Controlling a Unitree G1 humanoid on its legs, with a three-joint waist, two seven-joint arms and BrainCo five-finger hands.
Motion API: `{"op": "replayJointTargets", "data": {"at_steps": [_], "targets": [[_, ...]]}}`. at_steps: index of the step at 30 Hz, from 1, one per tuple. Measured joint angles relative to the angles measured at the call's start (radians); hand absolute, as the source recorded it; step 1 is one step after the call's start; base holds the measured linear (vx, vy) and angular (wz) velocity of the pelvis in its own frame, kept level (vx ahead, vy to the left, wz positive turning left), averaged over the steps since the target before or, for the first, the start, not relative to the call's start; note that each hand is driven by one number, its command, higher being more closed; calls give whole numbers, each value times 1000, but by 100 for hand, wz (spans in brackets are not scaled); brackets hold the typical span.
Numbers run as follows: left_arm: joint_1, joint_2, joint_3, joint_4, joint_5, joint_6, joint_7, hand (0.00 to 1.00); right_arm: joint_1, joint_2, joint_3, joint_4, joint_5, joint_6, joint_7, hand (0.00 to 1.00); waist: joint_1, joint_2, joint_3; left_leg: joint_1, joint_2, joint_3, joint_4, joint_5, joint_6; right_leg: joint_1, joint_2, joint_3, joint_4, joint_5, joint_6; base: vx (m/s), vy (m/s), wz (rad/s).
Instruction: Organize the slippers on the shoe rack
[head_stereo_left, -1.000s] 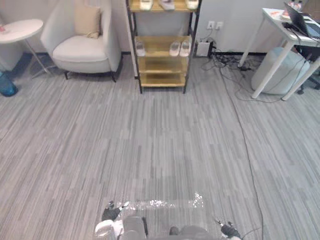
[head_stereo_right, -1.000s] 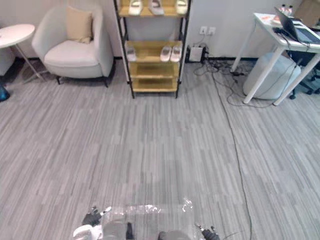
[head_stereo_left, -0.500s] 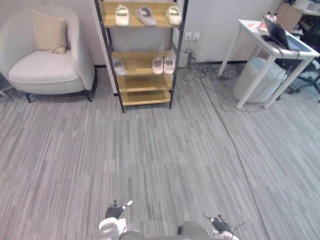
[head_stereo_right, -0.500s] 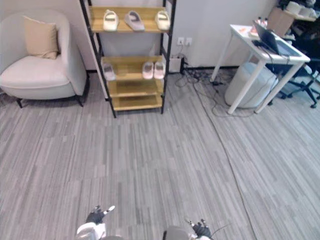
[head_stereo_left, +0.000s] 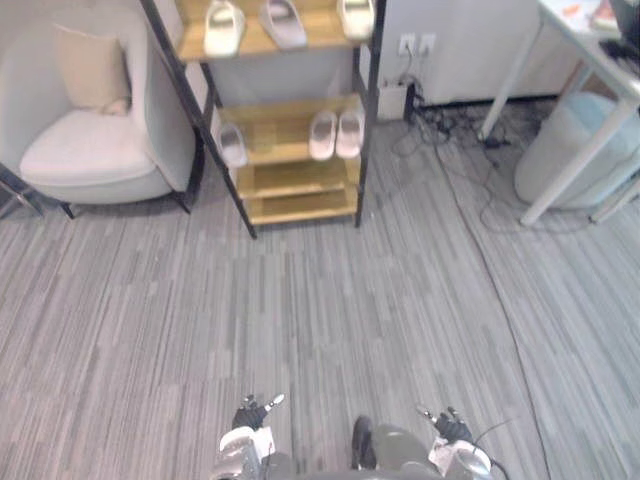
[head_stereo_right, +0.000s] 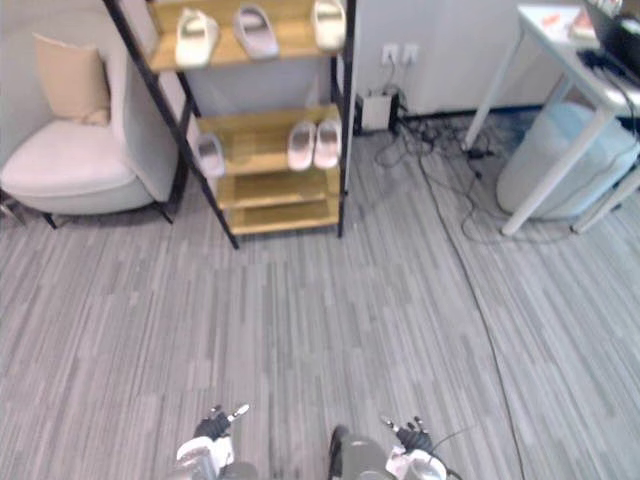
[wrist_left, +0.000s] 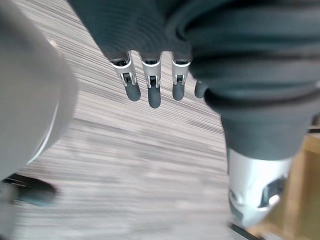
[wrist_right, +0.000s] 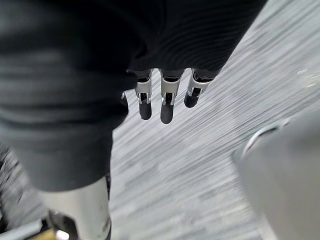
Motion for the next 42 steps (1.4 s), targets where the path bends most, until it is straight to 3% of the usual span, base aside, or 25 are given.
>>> {"op": "replayJointTargets", "data": {"at_steps": [3, 5, 7, 8, 10, 11, 12, 13, 14, 16, 18, 20, 21, 23, 24, 25, 26, 27, 29, 31, 34, 36, 37, 39, 42], "targets": [[1, -2, -5, -12, -1, -2, 0, 0, -10, 9, -15, 1, 0, 7, -1, 0, 9, 2, -2, -64, -39, 76, -296, -18, 11, 68, -15, 2, -30, -42, 32, 318, 65, 0], [2, -5, -7, -13, -1, -1, 0, 0, -12, 8, -15, 4, -1, 8, -1, 0, 13, 3, -6, -73, -96, 74, -529, 32, 23, 98, -27, 12, -42, -77, 64, 354, 125, -9], [9, -3, -7, -13, 0, 0, 1, 0, -11, 10, -13, 20, -3, 10, -1, 0, 29, -6, -21, -72, -134, 32, -598, 134, 81, 113, -39, 45, -24, -133, 99, 514, 243, -45], [16, 12, 0, -16, 0, 1, 2, 0, 3, 22, -10, 38, -3, 18, 0, 0, 39, -51, -65, -63, -173, 67, -573, 113, 89, 100, -82, 91, 54, -179, 139, 652, 249, -53], [16, 19, -1, -6, 0, 1, 2, 0, 15, 40, -10, 37, -10, 18, 4, 0, 38, -83, -79, -29, -204, 85, -570, 73, 103, 39, -121, 130, 223, -176, 168, 565, 182, -26], [11, 27, -13, 6, 0, 2, 3, 0, 17, 49, -14, 32, -33, 19, 5, 0, 33, -95, -75, 22, -221, 87, -577, 49, 116, -23, -140, 168, 430, -128, 244, 539, 172, 5], [6, 32, -25, 12, 0, 3, 3, 0, 15, 48, -16, 32, -42, 18, 7, 0, 25, -97, -74, 55, -229, 72, -582, 37, 124, -57, -142, 178, 537, -106, 272, 538, 150, 29], [5, 35, -40, 27, 0, 10, 3, 0, 13, 46, -19, 29, -43, 16, 7, 0, 14, -94, -71, 100, -234, 50, -592, 26, 130, -83, -146, 177, 645, -101, 278, 504, 110, 36], [-1, 31, -39, 30, -4, 12, 3, 0, 19, 47, -19, 9, -43, 16, 8, 0, 11, -80, -60, 171, -234, 32, -624, 15, 135, -117, -146, 161, 727, -99, 261, 457, 69, 32], [0, 30, -38, 37, -22, 12, 6, 0, 25, 50, -20, -7, -43, 13, 9, 0, 11, -80, -60, 244, -233, 7, -674, 14, 136, -171, -147, 138, 736, -103, 248, 429, 26, 32], [-1, 25, -39, 50, -29, 16, 6, 0, 23, 47, -47, -6, -43, 6, 9, 0, 8, -72, -54, 326, -219, -14, -731, 14, 136, -212, -144, 102, 640, -132, 184, 381, -45, 43], [-2, 21, -38, 50, -29, 20, 6, 0, 21, 37, -63, -4, -43, 4, 10, 0, 7, -54, -47, 366, -184, -45, -755, 14, 136, -248, -106, 91, 456, -133, 157, 411, -146, 45], [-1, 21, -37, 50, -29, 20, 5, 0, 19, 33, -64, -1, -42, 4, 9, 0, 1, -50, -44, 372, -166, -68, -756, 14, 135, -265, -82, 98, 347, -106, 148, 354, -197, 59], [0, 21, -35, 62, -26, 19, 2, 0, 22, 31, -71, 13, -42, 5, 7, 0, -7, -57, -48, 386, -156, -113, -751, -11, 93, -263, -53, 142, 121, 49, 122, 381, -256, 75], [0, 10, -29, 72, -26, 20, 1, 0, 26, 21, -73, 29, -42, 5, 7, 0, -13, -47, -41, 405, -144, -142, -742, -40, 49, -249, -52, 130, 135, 112, 105, 401, -275, 67], [0, -4, -21, 76, -25, 20, -2, 0, 20, 0, -87, 39, -40, 6, 6, 0, -12, -10, -39, 423, -117, -145, -731, -42, 41, -236, -38, 107, 159, 94, 88, 518, -372, 52], [1, -7, -6, 75, -16, 20, -12, 0, 14, -5, -83, 40, -41, 5, 5, 0, -12, 2, -42, 368, -105, -143, -612, -34, 27, -222, -41, 93, 165, 48, 75, 354, -246, 23], [0, -7, -5, 75, -16, 21, -12, 0, 12, -8, -77, 39, -41, 5, 6, 0, -13, 7, -38, 351, -100, -143, -568, -32, 22, -213, -41, 88, 163, 44, 72, 399, -292, 35], [0, -5, 4, 56, -16, 22, -14, 0, 16, -19, -48, 37, -39, 7, 4, 0, -23, 4, -23, 201, -70, -134, -244, 39, -45, -138, -39, 63, 121, 16, 56, 270, -196, 39], [1, -5, 0, 35, -16, 14, -19, 0, 23, -23, -18, 39, -38, 7, 3, 0, -4, 2, -23, 122, -18, -69, -65, 21, -39, -54, -34, 56, 83, 3, 39, 279, -154, -6], [1, -4, -14, 25, -16, 4, -21, 0, 19, -17, -11, 37, -38, 6, 4, 0, -3, -4, -22, 55, -7, -4, -146, -20, -9, 26, -36, 66, 7, 0, 45, 197, -52, -15], [1, -2, -19, 19, -16, 2, -21, 0, 15, -15, -11, 37, -38, 6, 3, 0, -4, -6, -23, 32, -28, -6, -351, -22, -5, 44, -38, 77, -13, -10, 64, 220, 100, -16], [2, 0, -19, 19, -16, 2, -21, 0, 14, -14, -11, 37, -38, 6, 3, 0, -3, -7, -24, 33, -46, -11, -477, -5, 3, 44, -41, 90, -13, -19, 77, 225, 156, -29], [1, -3, -32, 24, -16, 2, -20, 0, 16, -15, -11, 41, -39, 7, 2, 0, 3, -7, -31, 47, -80, -41, -615, 107, 7, 43, -46, 127, 1, -45, 113, 273, 204, -43], [0, 11, -37, 28, -12, 4, -20, 0, 36, 14, -10, 39, -41, 11, 4, 0, 6, -62, -64, 68, -133, 27, -604, 64, 41, 46, -111, 172, 8, -62, 149, 350, 252, -33]]}}
